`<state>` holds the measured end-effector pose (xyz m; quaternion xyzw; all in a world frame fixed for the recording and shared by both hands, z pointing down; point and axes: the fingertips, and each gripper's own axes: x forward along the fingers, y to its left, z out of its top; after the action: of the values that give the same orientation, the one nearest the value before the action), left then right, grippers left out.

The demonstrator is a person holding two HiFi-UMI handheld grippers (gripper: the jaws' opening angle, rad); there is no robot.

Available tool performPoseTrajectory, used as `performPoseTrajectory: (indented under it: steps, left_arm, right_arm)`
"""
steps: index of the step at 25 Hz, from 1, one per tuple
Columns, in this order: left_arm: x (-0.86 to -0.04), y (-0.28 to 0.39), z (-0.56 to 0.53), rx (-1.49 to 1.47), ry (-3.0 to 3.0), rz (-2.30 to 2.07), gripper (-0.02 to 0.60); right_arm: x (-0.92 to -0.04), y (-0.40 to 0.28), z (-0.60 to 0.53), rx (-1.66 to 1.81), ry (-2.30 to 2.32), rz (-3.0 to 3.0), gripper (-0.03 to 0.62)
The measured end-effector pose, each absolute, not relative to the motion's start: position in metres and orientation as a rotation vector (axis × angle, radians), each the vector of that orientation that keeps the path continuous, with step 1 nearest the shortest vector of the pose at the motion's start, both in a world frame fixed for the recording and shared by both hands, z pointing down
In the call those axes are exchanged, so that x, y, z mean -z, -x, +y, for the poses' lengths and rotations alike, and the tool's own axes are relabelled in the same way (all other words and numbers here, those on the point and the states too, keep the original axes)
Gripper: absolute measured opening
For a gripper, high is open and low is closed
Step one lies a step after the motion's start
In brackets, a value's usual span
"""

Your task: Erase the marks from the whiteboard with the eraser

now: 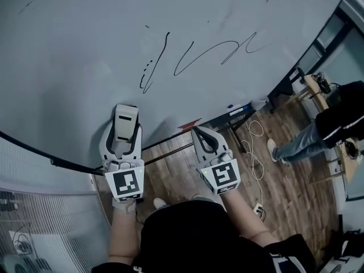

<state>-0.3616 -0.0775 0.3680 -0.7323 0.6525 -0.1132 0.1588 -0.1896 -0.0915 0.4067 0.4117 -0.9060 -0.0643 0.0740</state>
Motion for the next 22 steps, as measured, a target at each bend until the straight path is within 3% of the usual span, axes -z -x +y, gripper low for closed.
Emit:
performPoseTrajectory:
  steps: [22]
  left_arm:
    - [-0.315, 0.304, -0.123, 0.306, 1.753, 1.936, 0.276]
  right_arm:
    - [-0.400, 0.133, -0.090, 0.212, -1.245, -2.717, 0.026]
